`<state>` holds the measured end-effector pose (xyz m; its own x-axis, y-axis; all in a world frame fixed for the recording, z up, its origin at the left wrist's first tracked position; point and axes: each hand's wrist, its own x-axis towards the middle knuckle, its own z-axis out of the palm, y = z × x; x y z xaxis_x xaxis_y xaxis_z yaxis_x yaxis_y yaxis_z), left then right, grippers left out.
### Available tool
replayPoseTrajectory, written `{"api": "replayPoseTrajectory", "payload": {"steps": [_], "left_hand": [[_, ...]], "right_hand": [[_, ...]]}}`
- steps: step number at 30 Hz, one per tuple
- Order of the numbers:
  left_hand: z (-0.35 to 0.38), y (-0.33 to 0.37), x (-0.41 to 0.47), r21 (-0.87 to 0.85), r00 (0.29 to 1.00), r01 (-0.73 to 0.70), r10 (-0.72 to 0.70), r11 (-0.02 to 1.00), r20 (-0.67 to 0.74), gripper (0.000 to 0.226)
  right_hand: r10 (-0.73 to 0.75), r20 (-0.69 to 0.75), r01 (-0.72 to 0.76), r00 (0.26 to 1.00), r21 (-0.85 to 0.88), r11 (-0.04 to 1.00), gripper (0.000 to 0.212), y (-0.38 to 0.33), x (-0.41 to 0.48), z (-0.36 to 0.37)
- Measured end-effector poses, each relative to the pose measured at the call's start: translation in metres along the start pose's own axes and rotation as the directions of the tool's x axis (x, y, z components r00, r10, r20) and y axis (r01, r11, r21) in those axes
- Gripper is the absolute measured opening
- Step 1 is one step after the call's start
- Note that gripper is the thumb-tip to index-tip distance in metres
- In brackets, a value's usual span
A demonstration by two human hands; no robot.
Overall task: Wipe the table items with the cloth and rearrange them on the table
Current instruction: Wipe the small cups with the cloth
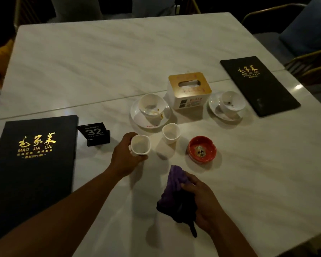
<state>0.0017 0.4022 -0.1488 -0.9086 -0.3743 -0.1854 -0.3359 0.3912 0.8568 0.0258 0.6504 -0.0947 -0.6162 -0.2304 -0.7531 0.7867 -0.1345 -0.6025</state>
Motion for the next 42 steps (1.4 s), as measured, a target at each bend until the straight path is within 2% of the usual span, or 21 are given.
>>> {"api": "replayPoseTrajectory", "payload": {"steps": [5, 8, 10, 12, 14, 16, 18, 20, 21, 22, 24, 26, 29, 31, 33, 35, 37, 38, 40, 41, 42], "left_hand": [[-0.011, 0.001, -0.025, -0.08, 0.993, -0.118, 0.118, 0.99, -0.004, 0.077], [-0.019, 0.008, -0.038, 0.013, 0.963, -0.268, 0.268, 0.963, -0.01, 0.071], [-0.025, 0.012, -0.045, 0.04, 0.945, -0.326, 0.325, 0.945, 0.012, 0.071], [-0.03, 0.015, -0.051, 0.022, 0.945, -0.326, 0.325, 0.945, 0.041, 0.072], [-0.035, 0.017, -0.056, -0.007, 0.953, -0.293, 0.293, 0.956, 0.077, 0.073], [-0.038, 0.018, -0.06, -0.008, 0.956, -0.274, 0.274, 0.962, 0.105, 0.075], [-0.041, 0.021, -0.063, 0.006, 0.949, -0.29, 0.287, 0.957, 0.127, 0.077], [-0.043, 0.024, -0.067, 0.015, 0.942, -0.315, 0.311, 0.949, 0.13, 0.079], [-0.044, 0.026, -0.07, 0.021, 0.935, -0.336, 0.33, 0.942, 0.132, 0.078], [-0.045, 0.028, -0.072, 0.029, 0.926, -0.36, 0.353, 0.933, 0.134, 0.076], [-0.046, 0.031, -0.073, 0.035, 0.906, -0.41, 0.402, 0.911, 0.133, 0.072], [-0.047, 0.034, -0.074, 0.031, 0.872, -0.479, 0.471, 0.877, 0.129, 0.069], [-0.045, 0.039, -0.069, 0.05, 0.822, -0.564, 0.556, 0.824, 0.12, 0.064], [-0.042, 0.042, -0.064, 0.073, 0.807, -0.589, 0.581, 0.805, 0.11, 0.064], [-0.037, 0.044, -0.059, 0.113, 0.792, -0.61, 0.6, 0.785, 0.112, 0.065], [-0.03, 0.047, -0.056, 0.171, 0.788, -0.615, 0.608, 0.77, 0.095, 0.068], [-0.023, 0.051, -0.052, 0.194, 0.793, -0.604, 0.608, 0.773, 0.048, 0.068], [-0.019, 0.054, -0.05, 0.196, 0.796, -0.596, 0.605, 0.779, 0.014, 0.068], [-0.013, 0.063, -0.044, 0.205, 0.786, -0.592, 0.614, 0.78, -0.066, 0.07], [-0.01, 0.068, -0.039, 0.214, 0.773, -0.598, 0.626, 0.772, -0.101, 0.07], [-0.008, 0.074, -0.035, 0.226, 0.759, -0.607, 0.64, 0.762, -0.12, 0.068]], "right_hand": [[-0.042, -0.01, 0.042, 0.999, -0.012, 0.999, 0.037, -0.011, -0.009, 0.003], [-0.095, -0.045, 0.091, 0.994, -0.101, 0.991, 0.033, -0.013, -0.018, 0.008], [-0.167, -0.068, 0.143, 0.984, -0.268, 0.953, 0.031, -0.011, -0.025, 0.012], [-0.264, -0.054, 0.204, 0.963, -0.493, 0.846, 0.032, -0.011, -0.033, 0.017], [-0.364, 0.014, 0.28, 0.931, -0.664, 0.693, 0.036, -0.013, -0.043, 0.027], [-0.475, 0.141, 0.39, 0.869, -0.786, 0.48, 0.043, -0.016, -0.053, 0.037], [-0.546, 0.326, 0.466, 0.772, -0.874, 0.138, 0.048, -0.017, -0.062, 0.052], [-0.558, 0.502, 0.436, 0.66, -0.862, -0.26, 0.053, -0.012, -0.064, 0.069], [-0.537, 0.555, 0.394, 0.635, -0.831, -0.392, 0.055, -0.009, -0.063, 0.077], [-0.523, 0.586, 0.36, 0.619, -0.804, -0.473, 0.057, -0.007, -0.06, 0.083], [-0.507, 0.593, 0.299, 0.626, -0.783, -0.546, 0.054, -0.006, -0.049, 0.092], [-0.478, 0.511, 0.232, 0.714, -0.818, -0.526, 0.053, -0.008, -0.047, 0.098], [-0.402, 0.36, 0.133, 0.842, -0.86, -0.492, 0.063, -0.012, -0.046, 0.103], [-0.331, 0.273, 0.128, 0.903, -0.908, -0.4, 0.067, -0.019, -0.042, 0.107], [-0.241, 0.205, 0.169, 0.948, -0.972, -0.163, 0.059, -0.032, -0.035, 0.108], [-0.115, 0.197, 0.216, 0.974, -0.958, 0.188, 0.047, -0.049, -0.028, 0.106], [0.046, 0.212, 0.163, 0.976, -0.856, 0.491, 0.038, -0.072, -0.02, 0.098], [0.134, 0.237, 0.101, 0.962, -0.769, 0.631, 0.038, -0.083, -0.016, 0.092], [0.269, 0.369, -0.075, 0.89, -0.464, 0.883, 0.032, -0.098, -0.008, 0.079], [0.286, 0.455, -0.164, 0.843, -0.289, 0.943, 0.03, -0.102, -0.004, 0.076], [0.281, 0.521, -0.236, 0.806, -0.152, 0.96, 0.031, -0.104, -0.001, 0.073]]}}
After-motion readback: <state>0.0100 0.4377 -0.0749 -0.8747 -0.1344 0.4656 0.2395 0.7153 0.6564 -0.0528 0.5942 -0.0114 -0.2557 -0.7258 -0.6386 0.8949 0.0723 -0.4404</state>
